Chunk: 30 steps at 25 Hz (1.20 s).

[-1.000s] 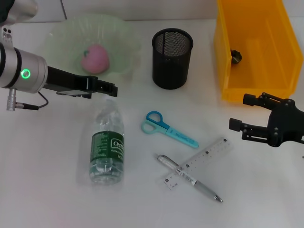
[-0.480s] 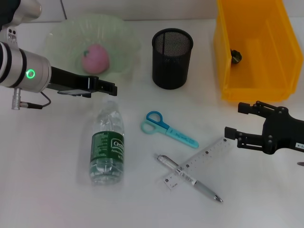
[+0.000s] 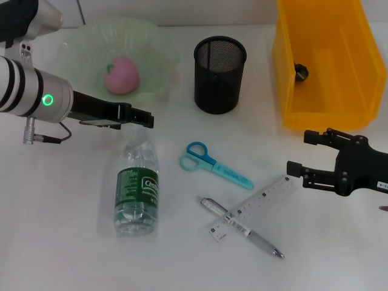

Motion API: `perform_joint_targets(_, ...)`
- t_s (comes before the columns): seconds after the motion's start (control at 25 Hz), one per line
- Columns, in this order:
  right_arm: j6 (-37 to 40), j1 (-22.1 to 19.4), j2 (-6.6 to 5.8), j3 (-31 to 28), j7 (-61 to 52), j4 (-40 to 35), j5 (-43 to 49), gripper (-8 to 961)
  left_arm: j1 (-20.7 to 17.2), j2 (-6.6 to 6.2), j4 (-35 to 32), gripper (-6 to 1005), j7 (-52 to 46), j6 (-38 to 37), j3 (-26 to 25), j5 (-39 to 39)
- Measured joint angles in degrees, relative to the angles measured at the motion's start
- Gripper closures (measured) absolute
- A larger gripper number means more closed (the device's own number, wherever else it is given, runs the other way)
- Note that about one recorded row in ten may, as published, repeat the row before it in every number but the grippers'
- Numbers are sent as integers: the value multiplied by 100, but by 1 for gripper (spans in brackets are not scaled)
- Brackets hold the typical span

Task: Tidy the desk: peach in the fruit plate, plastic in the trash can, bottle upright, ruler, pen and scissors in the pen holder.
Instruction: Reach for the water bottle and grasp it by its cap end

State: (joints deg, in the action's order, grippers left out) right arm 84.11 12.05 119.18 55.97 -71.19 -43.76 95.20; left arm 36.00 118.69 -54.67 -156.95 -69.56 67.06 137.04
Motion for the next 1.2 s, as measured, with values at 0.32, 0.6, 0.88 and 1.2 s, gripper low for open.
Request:
perform_joint_targets(0.32, -71, 19, 7, 27, -21, 7, 0, 114, 94, 13, 224, 217, 77, 109, 66, -39)
perform_joint_targets(0.6, -71, 126, 3, 2, -24, 194, 0, 115, 111, 14, 303, 228, 84, 188, 74, -46)
perform_joint_targets(0.88, -70, 143, 0, 1, -24, 211, -2, 115, 134, 30, 367, 238, 141, 253, 181, -57)
perform_joint_targets(1.2, -70, 153, 0, 1, -47, 211, -2, 115, 222, 43, 433, 389, 508, 195, 376, -70)
